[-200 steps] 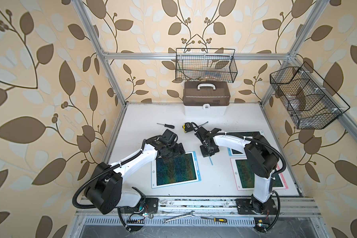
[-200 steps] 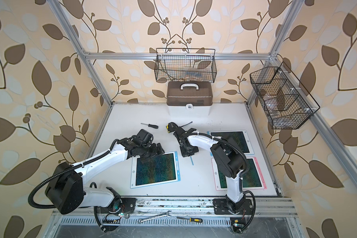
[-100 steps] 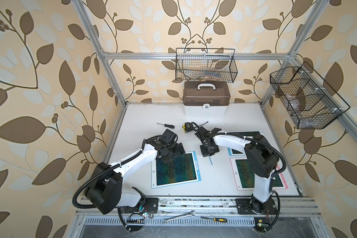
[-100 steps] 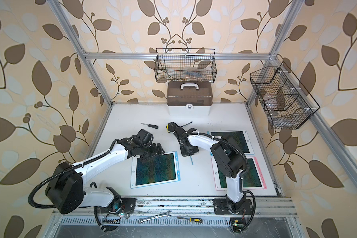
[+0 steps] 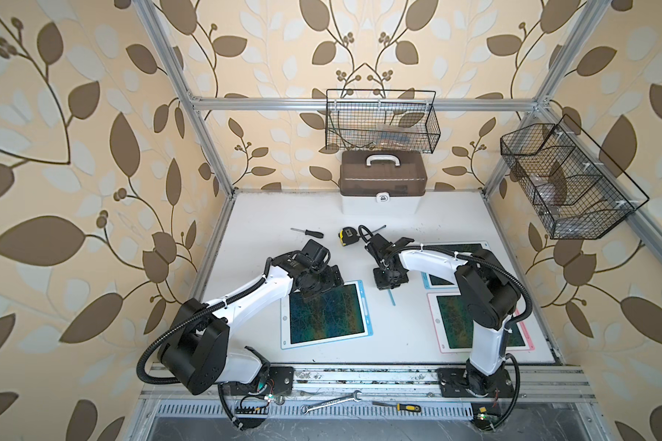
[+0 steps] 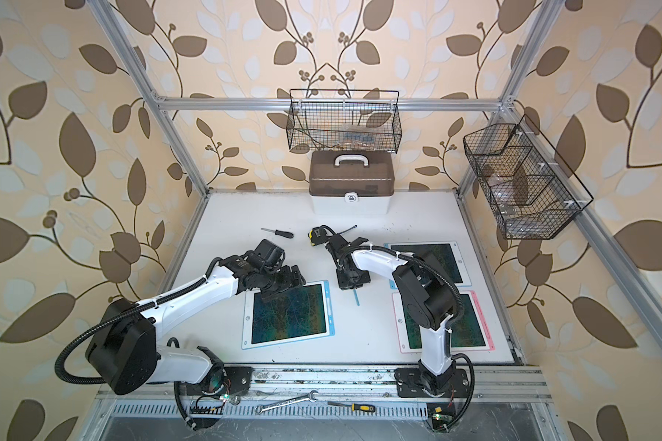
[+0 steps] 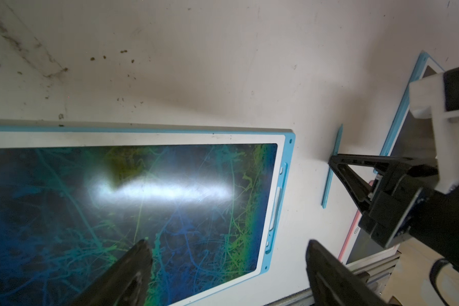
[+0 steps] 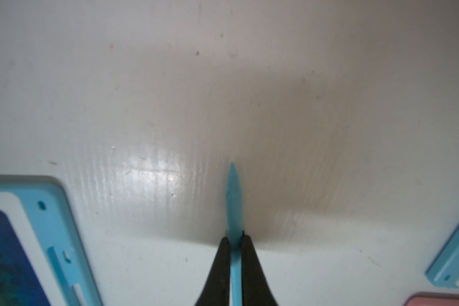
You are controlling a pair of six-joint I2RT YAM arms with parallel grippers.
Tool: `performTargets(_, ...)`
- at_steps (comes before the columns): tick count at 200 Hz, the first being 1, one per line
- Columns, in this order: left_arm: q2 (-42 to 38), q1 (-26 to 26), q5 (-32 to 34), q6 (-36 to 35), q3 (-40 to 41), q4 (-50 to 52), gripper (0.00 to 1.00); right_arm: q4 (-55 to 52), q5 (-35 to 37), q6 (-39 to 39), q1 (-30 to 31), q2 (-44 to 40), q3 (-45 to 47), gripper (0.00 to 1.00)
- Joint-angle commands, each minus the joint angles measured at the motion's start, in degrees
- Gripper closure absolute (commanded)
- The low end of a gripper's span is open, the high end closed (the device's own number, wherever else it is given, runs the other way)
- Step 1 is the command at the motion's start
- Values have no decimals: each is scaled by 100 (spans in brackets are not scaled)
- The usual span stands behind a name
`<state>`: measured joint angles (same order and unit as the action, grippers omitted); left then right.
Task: Place the stylus back onto the writing tablet
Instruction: Pick up the stylus from the center of the board.
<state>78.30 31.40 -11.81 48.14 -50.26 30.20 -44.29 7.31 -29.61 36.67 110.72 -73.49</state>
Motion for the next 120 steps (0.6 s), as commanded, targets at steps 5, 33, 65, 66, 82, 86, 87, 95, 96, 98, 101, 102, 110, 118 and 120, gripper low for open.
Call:
performTargets(5,9,-57,-5,-68,-133,-9,8,-96,-53,-89,-54,82,210,89)
performTargets(33,17,-59,-10,-77,-131,-14,8,-88,-70,-89,-70,71,209,90)
performTargets(65,21,-63,-5,-77,-124,-34,8,-77,-133,-85,-75,27,213,94)
performTargets(66,24,-59,-5,-77,-124,-37,8,-78,-133,-87,-78,24,213,94)
performTargets(82,22,-58,-5,-77,-116,-39,8,-55,-214,-98,-80,-11,212,94)
performTargets(86,23,-63,-7,-77,-116,-40,8,-49,-241,-109,-79,-15,210,95)
performTargets(87,21,-63,-11,-77,-116,-36,8,-42,-244,-108,-76,-15,212,95)
performTargets(95,10,-62,-5,-77,-107,-38,8,-21,-309,-128,-89,-40,212,95)
performTargets(96,6,-63,-5,-77,-107,-39,8,-19,-318,-131,-89,-41,212,95)
performTargets(98,4,-66,-5,-77,-100,-33,8,-18,-342,-139,-91,-46,278,95)
performTargets(101,8,-68,-5,-77,-98,-42,8,-6,-370,-149,-100,-50,345,95)
performTargets(102,9,-70,-5,-77,-98,-46,8,-3,-379,-154,-103,-50,354,95)
performTargets(110,7,-71,-10,-77,-89,-47,8,30,-434,-185,-122,-74,387,95)
performTargets(118,5,-67,-13,-77,-81,-57,8,44,-432,-203,-133,-94,419,95)
performTargets(120,0,-71,-16,-77,-81,-51,8,44,-428,-210,-129,-105,425,95)
